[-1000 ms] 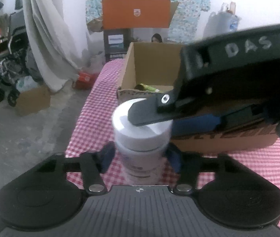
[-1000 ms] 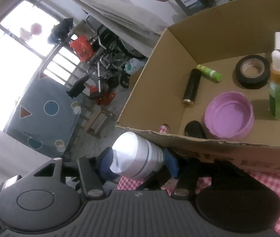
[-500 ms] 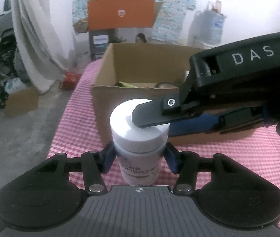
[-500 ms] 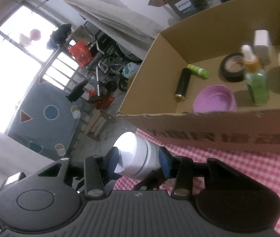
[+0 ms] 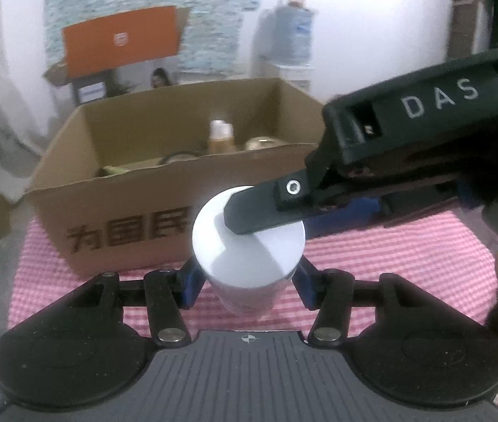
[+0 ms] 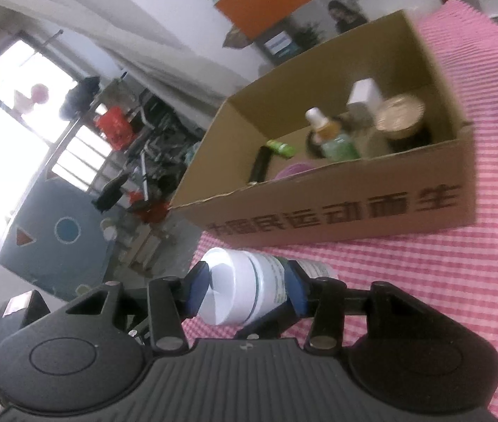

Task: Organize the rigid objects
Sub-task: 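Lift the white bottle and carry it over the box with the right gripper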

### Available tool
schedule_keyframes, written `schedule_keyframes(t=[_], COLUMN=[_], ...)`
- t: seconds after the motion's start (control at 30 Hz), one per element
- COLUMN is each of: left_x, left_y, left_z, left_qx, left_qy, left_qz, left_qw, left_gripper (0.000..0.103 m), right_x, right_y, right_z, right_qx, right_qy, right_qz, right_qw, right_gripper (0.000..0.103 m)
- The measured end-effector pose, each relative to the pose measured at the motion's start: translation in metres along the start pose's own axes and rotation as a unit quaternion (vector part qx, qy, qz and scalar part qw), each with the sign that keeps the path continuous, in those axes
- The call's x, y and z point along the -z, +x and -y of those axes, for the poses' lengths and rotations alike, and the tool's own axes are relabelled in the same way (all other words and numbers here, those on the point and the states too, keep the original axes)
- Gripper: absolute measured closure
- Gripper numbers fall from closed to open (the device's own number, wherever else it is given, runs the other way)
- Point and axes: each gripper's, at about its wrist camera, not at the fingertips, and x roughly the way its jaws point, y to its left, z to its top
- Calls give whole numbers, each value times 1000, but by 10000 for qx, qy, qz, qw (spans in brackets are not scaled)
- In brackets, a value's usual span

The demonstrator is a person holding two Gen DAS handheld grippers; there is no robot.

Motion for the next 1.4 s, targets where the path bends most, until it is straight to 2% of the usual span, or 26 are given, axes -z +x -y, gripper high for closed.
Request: schedule_keyframes(t=[0.2, 0.33, 0.53, 0.77, 0.97, 1.1, 1.23, 1.4], left_x=[0, -5, -6, -19, -51, -77, -102, -130], left_y=[15, 14, 14, -23, -54, -56, -46, -17], left_z=[10, 13, 22, 24, 27, 32, 34, 29], left_qx=[75, 26, -126, -242, -379, -364, -256, -11], left_qy=[223, 400, 429, 433, 473, 482, 517, 319], left_qz=[-245, -194, -186, 250, 883, 1082, 1103, 828], left_qw=[9994, 9990, 9988, 9985, 9942, 9923, 9922, 9961], left_gripper=[50, 47, 49, 50, 50, 50, 50, 50], right_x=[5, 3, 3, 0, -22, -44, -70, -102], right_y=[-2, 0, 1, -22, -54, -71, -81, -77], right_z=[20, 27, 31, 6, -32, -43, -41, -19], right_qx=[105, -1, -51, -241, -418, -416, -368, -319], right_qy=[203, 265, 257, -85, -662, -900, -933, -751], right_qz=[35, 43, 18, 170, 588, 816, 901, 842], right_qw=[9997, 9996, 9997, 9995, 9952, 9917, 9909, 9931], right_gripper=[52, 52, 52, 52, 52, 52, 52, 52])
